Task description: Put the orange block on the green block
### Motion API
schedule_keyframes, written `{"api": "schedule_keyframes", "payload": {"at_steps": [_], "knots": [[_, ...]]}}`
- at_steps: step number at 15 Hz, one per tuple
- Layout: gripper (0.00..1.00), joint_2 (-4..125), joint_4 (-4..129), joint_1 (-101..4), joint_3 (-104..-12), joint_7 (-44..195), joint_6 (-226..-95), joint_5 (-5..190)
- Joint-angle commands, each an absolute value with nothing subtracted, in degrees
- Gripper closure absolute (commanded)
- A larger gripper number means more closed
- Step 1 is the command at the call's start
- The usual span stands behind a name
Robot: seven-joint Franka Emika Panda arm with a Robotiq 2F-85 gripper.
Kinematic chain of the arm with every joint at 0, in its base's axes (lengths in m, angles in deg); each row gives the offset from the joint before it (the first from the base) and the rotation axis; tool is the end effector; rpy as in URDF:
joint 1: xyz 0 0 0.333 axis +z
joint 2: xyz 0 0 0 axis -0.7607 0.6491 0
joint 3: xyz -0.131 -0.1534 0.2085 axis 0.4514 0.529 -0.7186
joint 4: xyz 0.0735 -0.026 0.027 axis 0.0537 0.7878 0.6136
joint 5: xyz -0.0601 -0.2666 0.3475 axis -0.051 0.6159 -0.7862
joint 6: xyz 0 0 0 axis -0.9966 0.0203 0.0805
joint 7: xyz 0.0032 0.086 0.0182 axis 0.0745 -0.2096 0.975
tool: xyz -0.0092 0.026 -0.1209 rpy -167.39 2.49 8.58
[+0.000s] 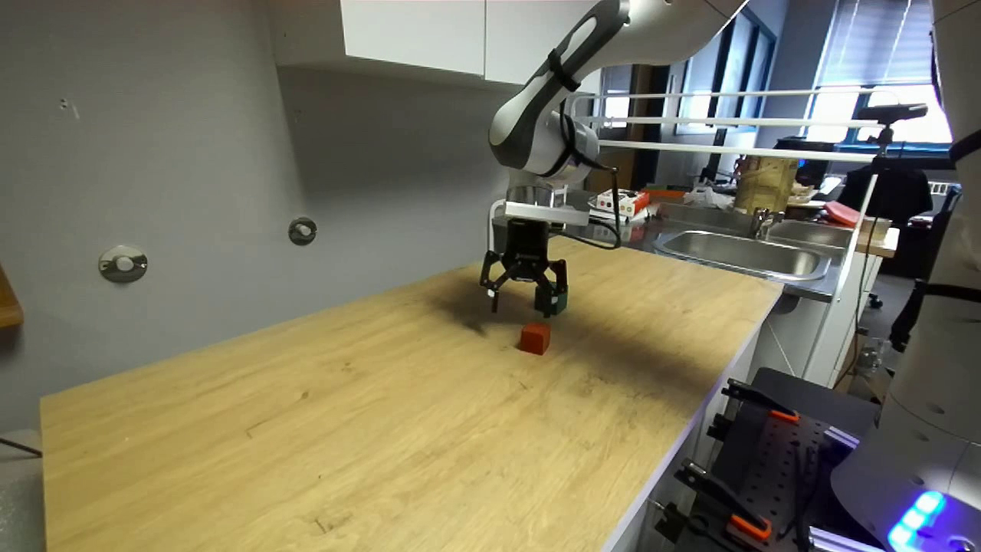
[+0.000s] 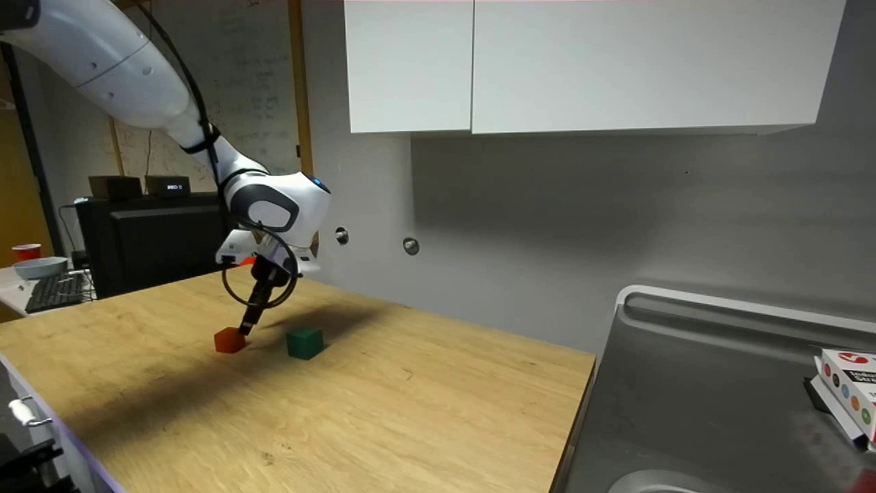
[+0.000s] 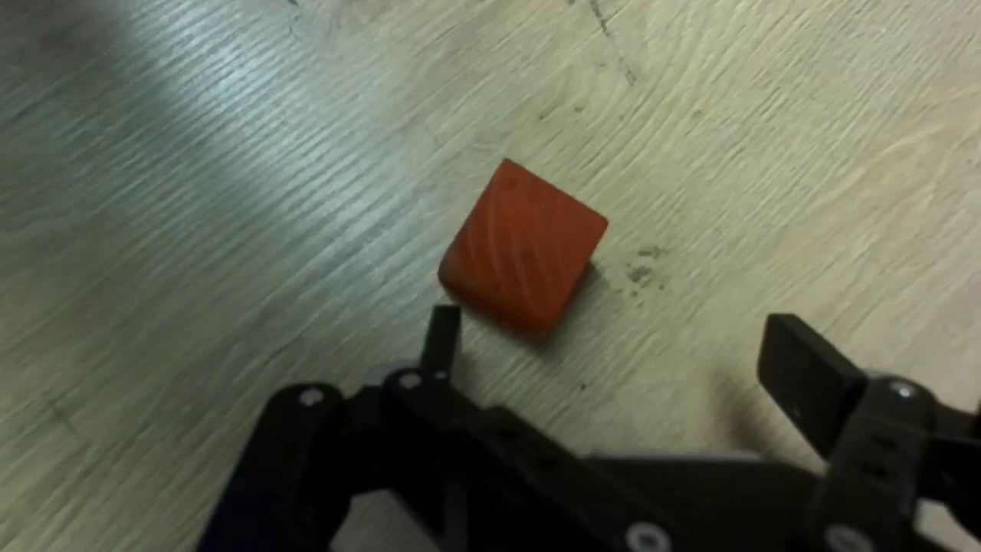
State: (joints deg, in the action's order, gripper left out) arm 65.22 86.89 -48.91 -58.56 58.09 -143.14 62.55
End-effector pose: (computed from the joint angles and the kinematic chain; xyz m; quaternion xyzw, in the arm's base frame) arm 0.5793 0.0025 0.1647 -0.9070 0.3429 0.1992 0.1418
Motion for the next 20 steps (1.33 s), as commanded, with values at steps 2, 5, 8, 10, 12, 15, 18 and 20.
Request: {"api": "schedule_keyframes", "payload": {"at_steps": [2,5,8,10,12,15,18,20], "knots": [[0.0,62.5,91.0,-48.3,-58.8,51.4,-145.7,62.3],[0.0,60.8,93.0,-47.7,-58.6,47.9,-146.8,62.9],[0.0,60.5,93.5,-47.1,-58.4,44.3,-147.5,64.4],[0.0,60.7,93.9,-46.9,-58.5,42.2,-147.8,65.2],[0.0,61.4,94.3,-46.9,-58.4,40.5,-147.8,66.1],[0.25,62.2,94.4,-46.7,-58.4,38.4,-147.6,68.1],[0.4,62.2,94.6,-46.5,-58.3,36.6,-147.2,70.0],[0.57,62.0,94.5,-46.3,-58.4,35.5,-147.1,71.3]]}}
